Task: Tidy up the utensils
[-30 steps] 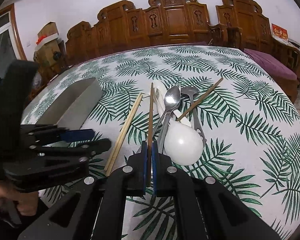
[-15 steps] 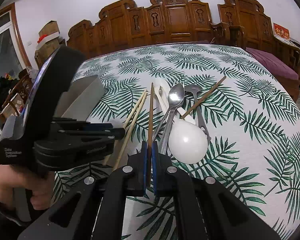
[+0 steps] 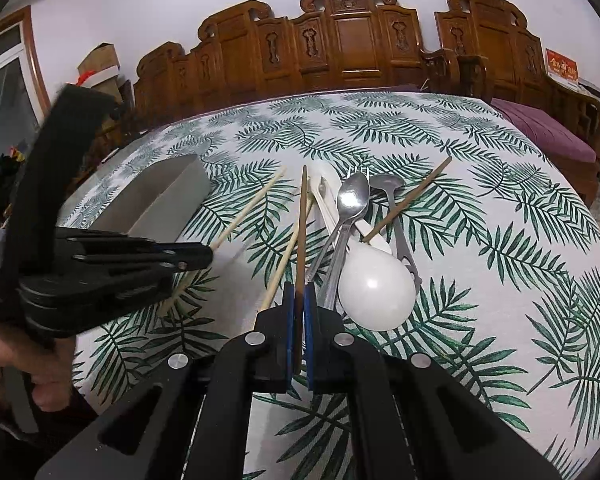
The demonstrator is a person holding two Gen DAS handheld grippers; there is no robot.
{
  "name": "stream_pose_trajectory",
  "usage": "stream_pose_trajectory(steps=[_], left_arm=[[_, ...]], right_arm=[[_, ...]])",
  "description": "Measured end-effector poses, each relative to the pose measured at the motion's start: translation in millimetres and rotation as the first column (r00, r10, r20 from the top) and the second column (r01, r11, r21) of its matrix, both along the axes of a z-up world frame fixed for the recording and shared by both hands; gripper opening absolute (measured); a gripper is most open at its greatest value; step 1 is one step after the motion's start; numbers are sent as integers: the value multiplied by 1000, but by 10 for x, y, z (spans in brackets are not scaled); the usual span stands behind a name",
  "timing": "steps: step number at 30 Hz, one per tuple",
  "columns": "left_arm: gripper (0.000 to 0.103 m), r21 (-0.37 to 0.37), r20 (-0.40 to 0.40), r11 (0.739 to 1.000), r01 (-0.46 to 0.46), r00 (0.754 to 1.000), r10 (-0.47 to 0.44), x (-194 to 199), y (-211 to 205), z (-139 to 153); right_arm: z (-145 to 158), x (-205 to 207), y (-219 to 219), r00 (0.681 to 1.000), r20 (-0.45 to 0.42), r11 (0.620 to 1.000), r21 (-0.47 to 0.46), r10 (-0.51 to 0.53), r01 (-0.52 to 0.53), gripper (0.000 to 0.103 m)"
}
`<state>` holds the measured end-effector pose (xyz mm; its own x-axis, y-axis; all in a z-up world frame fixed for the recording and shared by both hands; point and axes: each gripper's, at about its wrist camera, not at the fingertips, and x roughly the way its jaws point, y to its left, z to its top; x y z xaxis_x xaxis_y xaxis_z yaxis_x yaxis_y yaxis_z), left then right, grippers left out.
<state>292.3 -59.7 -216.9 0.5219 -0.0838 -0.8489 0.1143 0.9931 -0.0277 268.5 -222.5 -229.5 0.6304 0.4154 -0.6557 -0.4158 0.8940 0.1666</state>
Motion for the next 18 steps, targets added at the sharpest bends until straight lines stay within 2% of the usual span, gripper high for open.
stream_pose_trajectory(steps=[13, 18], left_arm=[[4, -27, 105, 1000, -9, 994, 12, -272, 513, 474], [4, -38, 131, 999, -29, 991, 33, -297, 771, 573]], right_arm=[[90, -55, 229, 999, 26, 999, -38, 22, -21, 5], [136, -73, 337, 999, 35, 998, -53, 34, -32, 5]])
